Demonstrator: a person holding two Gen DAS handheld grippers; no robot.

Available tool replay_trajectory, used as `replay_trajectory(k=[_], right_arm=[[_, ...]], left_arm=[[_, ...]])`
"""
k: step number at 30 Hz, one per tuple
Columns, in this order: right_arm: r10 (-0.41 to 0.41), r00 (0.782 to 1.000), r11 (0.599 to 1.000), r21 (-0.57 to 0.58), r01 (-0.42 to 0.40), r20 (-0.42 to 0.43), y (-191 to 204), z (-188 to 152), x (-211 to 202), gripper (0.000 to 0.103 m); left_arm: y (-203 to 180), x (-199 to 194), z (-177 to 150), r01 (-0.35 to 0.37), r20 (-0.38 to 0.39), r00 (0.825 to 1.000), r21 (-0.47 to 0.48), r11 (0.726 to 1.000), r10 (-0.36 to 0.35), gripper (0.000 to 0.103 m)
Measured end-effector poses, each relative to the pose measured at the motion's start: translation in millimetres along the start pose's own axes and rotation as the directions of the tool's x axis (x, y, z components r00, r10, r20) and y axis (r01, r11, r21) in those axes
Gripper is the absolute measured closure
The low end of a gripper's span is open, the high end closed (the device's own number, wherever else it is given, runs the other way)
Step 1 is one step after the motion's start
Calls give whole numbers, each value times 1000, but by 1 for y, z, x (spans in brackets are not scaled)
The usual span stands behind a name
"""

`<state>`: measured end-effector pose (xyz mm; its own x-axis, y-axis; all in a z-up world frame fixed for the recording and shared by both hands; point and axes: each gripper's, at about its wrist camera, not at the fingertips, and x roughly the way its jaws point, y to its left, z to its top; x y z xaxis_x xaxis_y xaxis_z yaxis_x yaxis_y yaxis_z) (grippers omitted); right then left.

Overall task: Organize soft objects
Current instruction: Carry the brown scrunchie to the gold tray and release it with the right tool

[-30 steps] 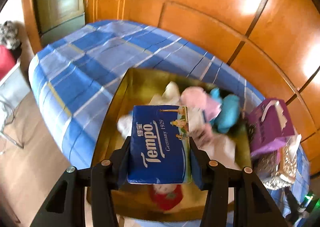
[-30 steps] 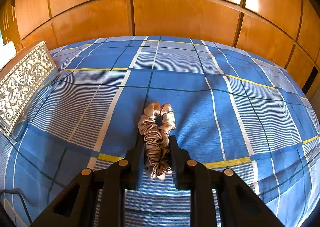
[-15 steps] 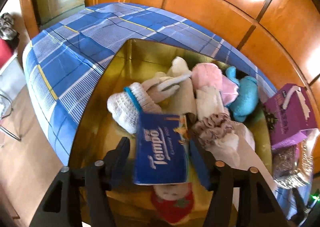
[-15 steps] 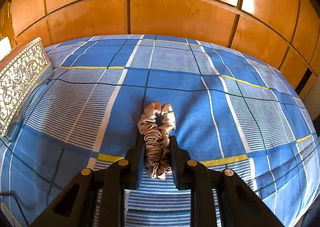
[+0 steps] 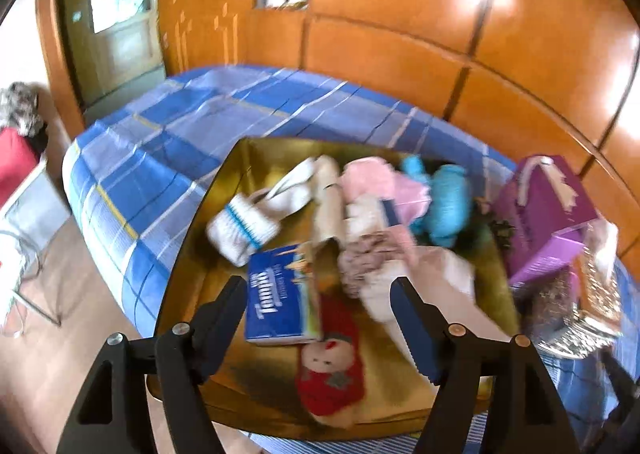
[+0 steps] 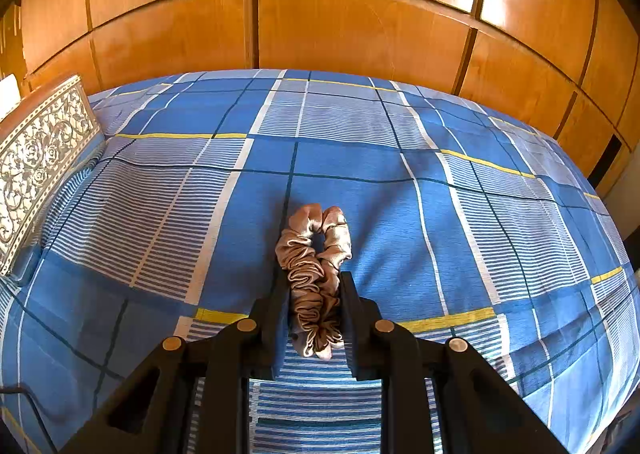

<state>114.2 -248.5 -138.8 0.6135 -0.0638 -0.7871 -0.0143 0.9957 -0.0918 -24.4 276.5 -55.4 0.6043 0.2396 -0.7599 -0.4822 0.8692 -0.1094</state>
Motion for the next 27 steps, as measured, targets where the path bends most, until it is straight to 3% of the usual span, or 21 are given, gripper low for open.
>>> replay_trajectory(k=[10, 27], right_arm=[[34, 999, 998, 61, -33, -12, -5, 1, 0, 81], [42, 996, 996, 85, -36, -73, -5, 22, 12, 81]], left_arm=[[-40, -29, -6, 38, 68, 997, 121, 992, -46, 27], [-64, -34, -17, 89, 59, 993, 205, 975, -103, 27]])
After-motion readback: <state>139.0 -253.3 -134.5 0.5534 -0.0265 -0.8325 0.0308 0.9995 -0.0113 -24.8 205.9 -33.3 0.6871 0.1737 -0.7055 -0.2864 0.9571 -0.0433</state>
